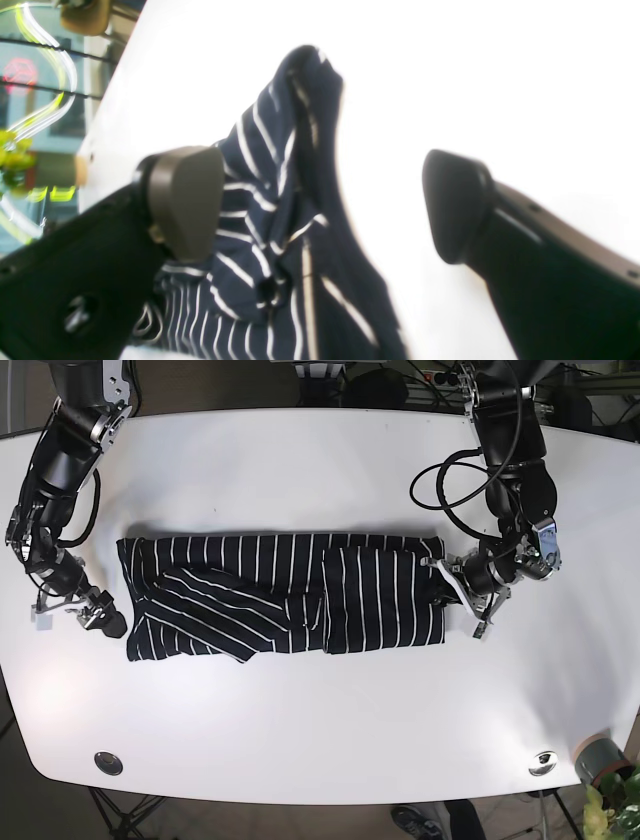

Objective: Fold the T-shirt properly
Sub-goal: 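Release the folded shirt and lift both grippers away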

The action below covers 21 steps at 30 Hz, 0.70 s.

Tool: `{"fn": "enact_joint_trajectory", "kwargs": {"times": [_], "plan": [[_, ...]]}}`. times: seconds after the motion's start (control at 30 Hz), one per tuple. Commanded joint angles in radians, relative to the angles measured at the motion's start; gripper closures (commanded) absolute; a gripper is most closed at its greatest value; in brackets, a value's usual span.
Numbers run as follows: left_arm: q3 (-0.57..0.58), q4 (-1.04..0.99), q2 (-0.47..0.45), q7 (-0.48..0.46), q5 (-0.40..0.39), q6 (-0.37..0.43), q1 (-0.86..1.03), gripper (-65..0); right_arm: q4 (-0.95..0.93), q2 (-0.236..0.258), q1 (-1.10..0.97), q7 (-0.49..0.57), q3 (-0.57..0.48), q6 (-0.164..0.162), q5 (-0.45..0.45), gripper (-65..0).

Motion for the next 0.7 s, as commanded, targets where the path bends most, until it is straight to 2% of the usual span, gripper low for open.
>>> {"fn": "enact_joint_trajectory", "kwargs": {"times": [0.0,0.13,0.4,0.67], "plan": [[0.001,0.003,-0.013,-0.052,-0.024,-0.007,-0.03,-6.5,0.006,0.015,0.01,0.016,-0.002,0.017,0.024,-59.8],[0.001,0.003,-0.013,-0.052,-0.024,-0.007,-0.028,-6.5,0.009,-0.005,-0.024,0.016,-0.012,0.019,0.024,-59.8],[0.001,-0.026,-0.039,-0.055,-0.023,-0.004,-0.028,-6.7,0.011,-0.087,-0.026,0.022,-0.161,0.014,0.024,-59.8],[-0.001,-0.026,-0.042,-0.055,-0.023,-0.004,-0.021,-6.7,0.011,-0.128,-0.023,0.042,-0.186,0.011,0.021,-59.6]]}}
